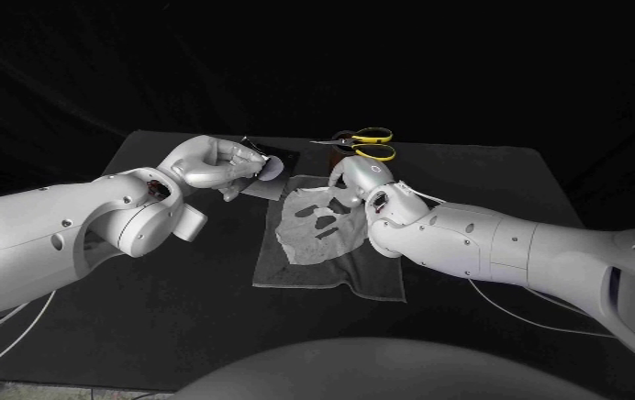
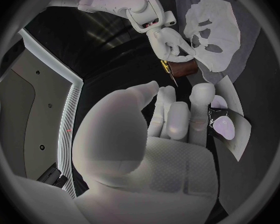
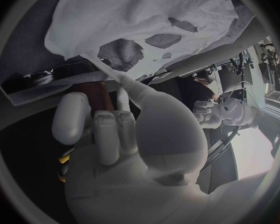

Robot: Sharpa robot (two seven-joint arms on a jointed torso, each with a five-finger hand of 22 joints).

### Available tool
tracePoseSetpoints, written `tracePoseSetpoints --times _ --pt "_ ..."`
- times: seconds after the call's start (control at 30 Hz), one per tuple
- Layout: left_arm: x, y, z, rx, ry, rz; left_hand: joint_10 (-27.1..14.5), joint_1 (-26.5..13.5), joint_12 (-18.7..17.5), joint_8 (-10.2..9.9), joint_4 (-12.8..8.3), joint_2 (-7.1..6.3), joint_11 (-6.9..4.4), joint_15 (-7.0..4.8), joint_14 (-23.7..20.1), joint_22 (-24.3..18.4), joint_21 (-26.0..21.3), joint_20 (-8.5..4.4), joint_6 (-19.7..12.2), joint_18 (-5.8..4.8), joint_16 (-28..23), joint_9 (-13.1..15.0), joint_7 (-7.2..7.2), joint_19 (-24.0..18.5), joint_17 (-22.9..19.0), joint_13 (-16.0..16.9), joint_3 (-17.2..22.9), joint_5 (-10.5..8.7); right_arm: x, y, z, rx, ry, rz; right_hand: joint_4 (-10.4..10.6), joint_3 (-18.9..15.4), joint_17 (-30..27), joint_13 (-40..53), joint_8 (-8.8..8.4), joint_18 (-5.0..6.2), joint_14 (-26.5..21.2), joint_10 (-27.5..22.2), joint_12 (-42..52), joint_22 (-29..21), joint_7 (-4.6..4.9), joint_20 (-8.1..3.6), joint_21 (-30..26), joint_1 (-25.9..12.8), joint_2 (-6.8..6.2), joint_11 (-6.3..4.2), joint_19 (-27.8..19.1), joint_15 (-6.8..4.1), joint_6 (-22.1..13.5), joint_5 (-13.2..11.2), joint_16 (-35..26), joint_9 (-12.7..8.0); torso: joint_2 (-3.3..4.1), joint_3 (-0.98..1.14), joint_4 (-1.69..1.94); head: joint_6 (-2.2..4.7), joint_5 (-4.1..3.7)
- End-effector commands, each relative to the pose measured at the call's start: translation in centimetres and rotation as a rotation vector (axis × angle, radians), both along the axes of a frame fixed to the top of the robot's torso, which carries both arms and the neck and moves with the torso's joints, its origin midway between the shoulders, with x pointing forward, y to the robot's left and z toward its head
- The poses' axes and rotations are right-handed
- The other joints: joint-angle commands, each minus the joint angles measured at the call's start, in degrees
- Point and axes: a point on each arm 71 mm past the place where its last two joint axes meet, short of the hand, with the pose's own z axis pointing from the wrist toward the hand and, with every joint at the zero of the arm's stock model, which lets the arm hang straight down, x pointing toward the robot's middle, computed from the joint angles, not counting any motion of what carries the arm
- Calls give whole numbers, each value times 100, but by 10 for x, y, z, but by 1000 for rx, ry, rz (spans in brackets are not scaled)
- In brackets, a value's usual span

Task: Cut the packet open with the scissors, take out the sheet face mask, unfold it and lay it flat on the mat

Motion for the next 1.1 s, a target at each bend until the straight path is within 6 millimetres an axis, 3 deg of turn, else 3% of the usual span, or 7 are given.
tracePoseSetpoints --times 0.03,0.33,0.7,0.77,0.83,1.0,1.1 --pt "0 -1 1 -5 -1 -3 37 -4 -19 -29 9 41 13 -12 40 1 28 0 12 69 -34 5 14 22 3 -5 31 33 2 1 3 2 -35 -1 7 40 1508 1464 38 -101 598 574 30 888 -10 -46 16 18 19 -35 7 -45 -34 38 20 10 -3 5 1 0 1" --pt "0 0 2 -2 4 -2 37 -4 -23 -33 11 43 15 -11 33 3 32 0 10 68 -38 5 15 26 -13 -7 31 33 4 2 4 -16 -34 -10 -49 91 1508 1406 111 -88 598 545 -26 869 -15 -52 -67 56 -48 -40 -16 -49 -80 37 20 101 0 3 -4 0 5" --pt "0 0 1 1 12 -5 37 -5 -29 -40 14 42 18 -10 33 -3 25 0 5 69 -41 6 18 24 -18 -11 28 32 5 5 6 -18 -48 -18 -133 83 1508 1230 78 -59 598 450 -203 813 97 -19 -305 53 -202 47 -88 12 -245 37 20 145 -2 3 -5 0 -11" --pt "0 -1 1 1 14 -6 36 -7 -33 -45 16 39 22 -8 35 -4 25 0 2 69 -42 6 20 27 -18 -15 26 32 5 5 6 -20 -48 -18 -155 67 1508 1201 19 -57 598 432 -235 804 157 3 -344 33 -267 94 -102 47 -352 37 20 132 -1 4 -4 0 -7" --pt "0 -1 1 1 16 -8 36 -7 -33 -45 16 39 22 -8 35 -4 25 0 2 69 -42 6 20 27 -18 -15 26 32 5 5 6 -21 -45 -18 -157 22 1508 1174 -131 -58 598 415 -266 792 277 49 -392 -32 -362 193 -118 123 -621 34 20 87 0 6 -7 0 -12" --pt "0 -1 1 2 20 -9 36 -7 -33 -45 16 39 22 -8 35 -4 25 0 2 69 -42 6 20 27 -18 -15 26 32 4 6 6 -23 -35 -16 -169 -68 1508 1153 -419 -70 598 401 -293 785 503 176 -426 -82 -462 388 -127 296 -1153 36 20 16 0 5 -9 0 -15" --pt "0 -1 0 3 21 -10 36 -7 -33 -45 16 39 22 -8 35 -4 25 0 2 69 -42 6 20 27 -18 -15 26 32 3 6 6 -22 -32 -16 -181 -88 1508 1150 -464 -67 598 399 -298 784 517 198 -433 -73 -478 410 -129 317 -1238 35 20 10 -2 6 -11 0 -19"
